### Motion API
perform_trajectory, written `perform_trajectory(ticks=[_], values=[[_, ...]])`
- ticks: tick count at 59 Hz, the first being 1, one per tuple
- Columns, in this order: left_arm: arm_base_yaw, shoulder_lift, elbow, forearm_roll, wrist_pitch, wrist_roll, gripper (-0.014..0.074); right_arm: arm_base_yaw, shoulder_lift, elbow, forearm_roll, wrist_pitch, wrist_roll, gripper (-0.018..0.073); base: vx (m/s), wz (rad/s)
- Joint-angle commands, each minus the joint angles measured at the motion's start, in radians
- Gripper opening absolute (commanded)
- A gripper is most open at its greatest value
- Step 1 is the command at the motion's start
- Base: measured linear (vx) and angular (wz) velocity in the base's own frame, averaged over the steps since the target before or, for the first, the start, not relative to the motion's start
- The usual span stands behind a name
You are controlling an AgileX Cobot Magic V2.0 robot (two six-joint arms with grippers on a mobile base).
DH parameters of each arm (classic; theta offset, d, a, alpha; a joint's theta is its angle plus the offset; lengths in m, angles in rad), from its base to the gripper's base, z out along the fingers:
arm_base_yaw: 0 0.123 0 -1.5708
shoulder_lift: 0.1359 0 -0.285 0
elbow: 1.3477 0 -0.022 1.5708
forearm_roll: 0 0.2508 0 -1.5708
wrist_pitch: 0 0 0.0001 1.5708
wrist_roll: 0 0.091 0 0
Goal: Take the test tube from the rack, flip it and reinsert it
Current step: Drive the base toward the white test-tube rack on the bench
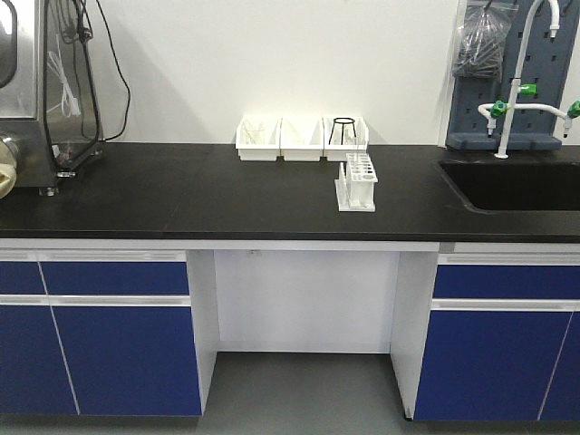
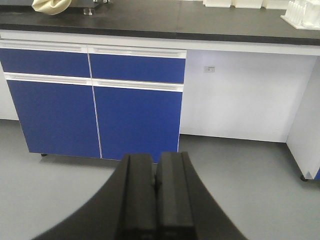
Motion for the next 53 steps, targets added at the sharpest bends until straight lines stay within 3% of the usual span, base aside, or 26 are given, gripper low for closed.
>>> perform_trajectory(ticks=[1, 53], values=[[-0.007, -0.011, 0.0, -0.004, -0.087, 0.0, -0.0006, -0.003, -0.01, 0.001, -0.003, -0.076, 0.001, -0.0008, 0.0, 0.0], [-0.007, -0.011, 0.0, -0.004, -0.087, 0.0, -0.0006, -0.003, -0.01, 0.001, -0.003, -0.076, 0.001, -0.0008, 0.01, 0.0]])
